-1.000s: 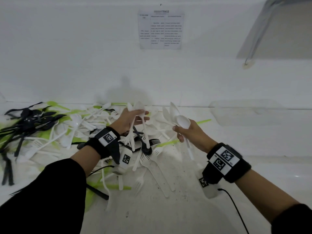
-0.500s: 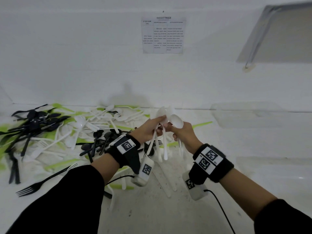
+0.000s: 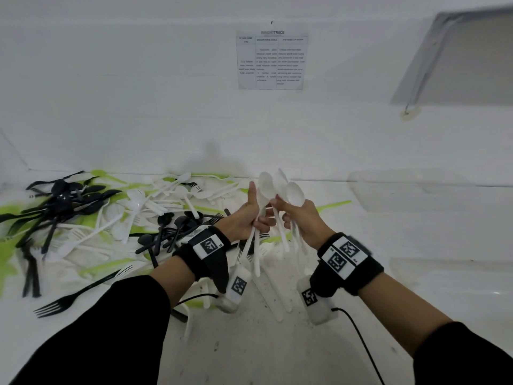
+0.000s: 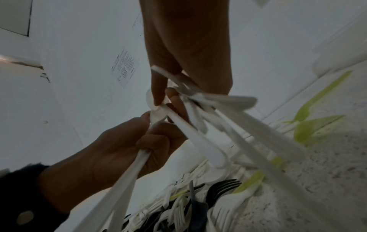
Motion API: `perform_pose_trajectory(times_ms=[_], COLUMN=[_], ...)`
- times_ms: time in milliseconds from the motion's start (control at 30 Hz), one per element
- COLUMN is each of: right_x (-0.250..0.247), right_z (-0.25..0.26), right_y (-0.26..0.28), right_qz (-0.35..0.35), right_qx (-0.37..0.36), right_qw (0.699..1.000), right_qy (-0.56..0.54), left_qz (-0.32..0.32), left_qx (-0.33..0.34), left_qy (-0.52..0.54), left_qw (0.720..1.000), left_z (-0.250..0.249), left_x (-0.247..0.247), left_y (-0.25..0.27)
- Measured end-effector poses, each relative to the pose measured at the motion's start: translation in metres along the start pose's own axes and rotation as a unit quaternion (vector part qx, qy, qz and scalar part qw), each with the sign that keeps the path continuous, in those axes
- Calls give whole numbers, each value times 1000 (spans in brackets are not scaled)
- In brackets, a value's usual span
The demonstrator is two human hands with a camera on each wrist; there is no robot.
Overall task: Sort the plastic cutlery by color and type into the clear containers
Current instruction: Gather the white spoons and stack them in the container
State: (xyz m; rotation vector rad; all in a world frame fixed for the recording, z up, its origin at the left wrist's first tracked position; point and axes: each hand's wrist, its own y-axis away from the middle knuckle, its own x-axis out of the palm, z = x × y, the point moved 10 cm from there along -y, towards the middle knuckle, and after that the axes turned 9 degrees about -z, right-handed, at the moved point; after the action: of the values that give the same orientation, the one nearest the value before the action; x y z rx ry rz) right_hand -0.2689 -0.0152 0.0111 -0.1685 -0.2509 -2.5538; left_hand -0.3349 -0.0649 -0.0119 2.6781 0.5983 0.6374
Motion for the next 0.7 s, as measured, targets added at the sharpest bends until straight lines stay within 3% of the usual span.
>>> perform_pose_trajectory(times_ms=[367, 467, 700], right_x=[-10, -13, -7], right_z=[-7, 2, 16], right_y=[-5, -5, 0], right_qz=[-107, -111, -80], right_qx=[-5, -43, -93], right_qw=[994, 992, 988], right_qy=[-12, 33, 97], left_qz=[-3, -38, -23], left_qx=[-19, -36, -64], left_qy=[-57, -66, -14], left_qw=[998, 996, 998], left_z=[9, 14, 21], left_x=[-7, -18, -15], left_y=[2, -1, 2])
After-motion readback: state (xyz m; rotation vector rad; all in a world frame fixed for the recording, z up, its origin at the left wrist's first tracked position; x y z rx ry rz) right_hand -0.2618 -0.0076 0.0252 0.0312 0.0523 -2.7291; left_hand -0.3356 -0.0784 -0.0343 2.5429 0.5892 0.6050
